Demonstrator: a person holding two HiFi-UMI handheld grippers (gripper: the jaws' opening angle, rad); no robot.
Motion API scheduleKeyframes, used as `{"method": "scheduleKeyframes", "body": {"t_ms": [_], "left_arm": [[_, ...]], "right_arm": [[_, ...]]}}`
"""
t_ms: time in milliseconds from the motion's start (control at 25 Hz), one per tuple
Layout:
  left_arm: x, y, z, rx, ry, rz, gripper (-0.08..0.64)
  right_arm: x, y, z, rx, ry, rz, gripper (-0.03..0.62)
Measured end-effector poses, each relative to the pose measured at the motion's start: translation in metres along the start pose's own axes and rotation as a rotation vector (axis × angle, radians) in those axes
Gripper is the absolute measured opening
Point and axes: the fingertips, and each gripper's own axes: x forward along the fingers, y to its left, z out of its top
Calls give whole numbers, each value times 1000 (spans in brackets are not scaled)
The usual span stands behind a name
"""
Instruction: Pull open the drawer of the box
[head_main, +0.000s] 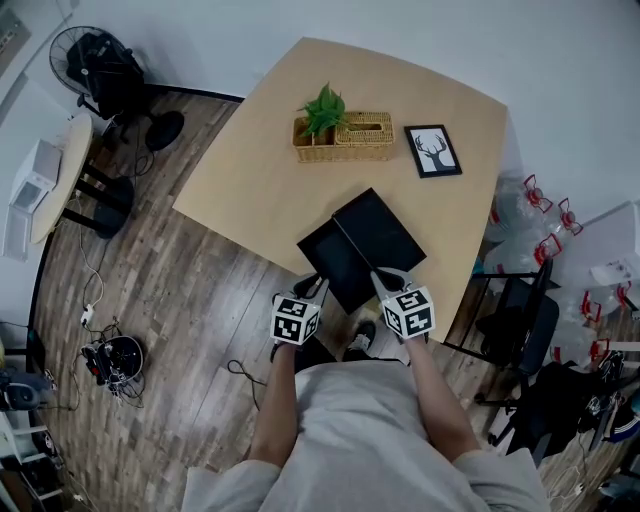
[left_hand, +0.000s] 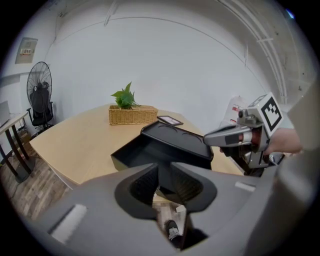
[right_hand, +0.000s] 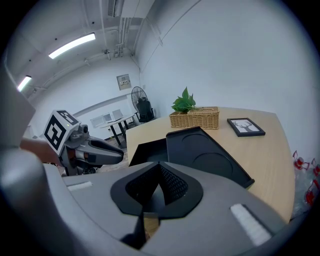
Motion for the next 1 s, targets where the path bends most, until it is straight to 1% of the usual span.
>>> {"method": "scheduleKeyframes", "body": {"t_ms": [200, 320, 560, 720, 1000], "left_arm": [[-10, -2, 3, -1, -18, 10, 120], [-15, 0, 4, 15, -20, 10, 104], [-19, 9, 9, 11, -36, 2, 72], [-24, 9, 18, -2, -51, -18, 54], [-42, 11, 23, 0, -68, -62, 54]], "right_arm": [[-5, 2, 0, 32, -25, -13, 2], [-4, 3, 1, 52, -40, -23, 2], [-5, 4, 6, 62, -52, -58, 2], [-12, 11, 8, 84, -68, -95, 2], [-26, 31, 10, 126, -134, -188, 2]]}}
